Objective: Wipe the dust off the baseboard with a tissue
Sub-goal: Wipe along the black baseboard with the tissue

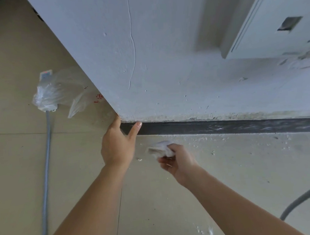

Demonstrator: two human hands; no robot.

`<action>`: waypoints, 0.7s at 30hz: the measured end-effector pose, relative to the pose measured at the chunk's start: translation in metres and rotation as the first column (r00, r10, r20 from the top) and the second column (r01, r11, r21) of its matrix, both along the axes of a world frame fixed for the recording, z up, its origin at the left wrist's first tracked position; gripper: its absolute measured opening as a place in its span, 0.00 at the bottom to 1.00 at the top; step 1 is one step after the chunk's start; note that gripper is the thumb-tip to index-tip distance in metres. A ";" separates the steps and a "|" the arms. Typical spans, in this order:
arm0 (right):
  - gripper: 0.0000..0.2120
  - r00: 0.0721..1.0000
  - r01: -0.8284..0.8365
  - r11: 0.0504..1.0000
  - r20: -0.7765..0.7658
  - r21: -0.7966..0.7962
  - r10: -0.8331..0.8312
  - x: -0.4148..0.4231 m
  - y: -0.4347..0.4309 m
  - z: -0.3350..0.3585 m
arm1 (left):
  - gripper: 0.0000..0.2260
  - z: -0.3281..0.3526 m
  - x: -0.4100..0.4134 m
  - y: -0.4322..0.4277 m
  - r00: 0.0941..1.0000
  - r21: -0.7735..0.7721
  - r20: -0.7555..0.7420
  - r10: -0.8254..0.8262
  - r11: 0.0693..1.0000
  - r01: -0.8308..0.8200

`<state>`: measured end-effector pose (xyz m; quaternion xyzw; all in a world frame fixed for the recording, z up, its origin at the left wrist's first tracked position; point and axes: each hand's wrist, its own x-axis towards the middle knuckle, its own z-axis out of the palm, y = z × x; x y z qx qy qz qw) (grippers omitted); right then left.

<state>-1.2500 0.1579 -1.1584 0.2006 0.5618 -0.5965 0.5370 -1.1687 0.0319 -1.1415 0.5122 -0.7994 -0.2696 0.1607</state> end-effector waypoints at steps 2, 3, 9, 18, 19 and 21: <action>0.10 0.999 0.000 0.999 0.037 -0.040 0.001 -0.005 -0.009 0.000 | 0.24 0.000 0.000 0.002 1.000 0.006 -0.006 0.008 1.000 -0.008; 0.11 0.998 0.050 0.998 0.045 -0.042 -0.048 -0.013 -0.011 0.000 | 0.25 0.000 0.001 0.003 1.000 0.005 -0.008 0.004 1.000 -0.004; 0.14 0.938 0.336 0.939 0.110 -0.071 -0.328 -0.054 0.014 0.000 | 0.25 0.000 0.003 0.002 1.000 0.006 -0.009 0.022 1.000 -0.022; 0.12 0.870 0.492 0.855 -0.126 0.162 -0.477 -0.066 0.070 -0.004 | 0.24 -0.004 0.003 0.000 1.000 -0.015 -0.017 -0.001 1.000 0.000; 0.12 0.915 0.404 0.904 -0.073 0.137 -0.398 -0.054 0.058 -0.006 | 0.24 -0.002 0.003 0.000 1.000 -0.018 -0.014 -0.008 1.000 0.008; 0.09 0.968 0.247 0.968 0.022 0.045 -0.249 -0.034 0.033 -0.002 | 0.23 0.003 0.004 -0.002 1.000 -0.025 0.008 -0.021 0.999 0.021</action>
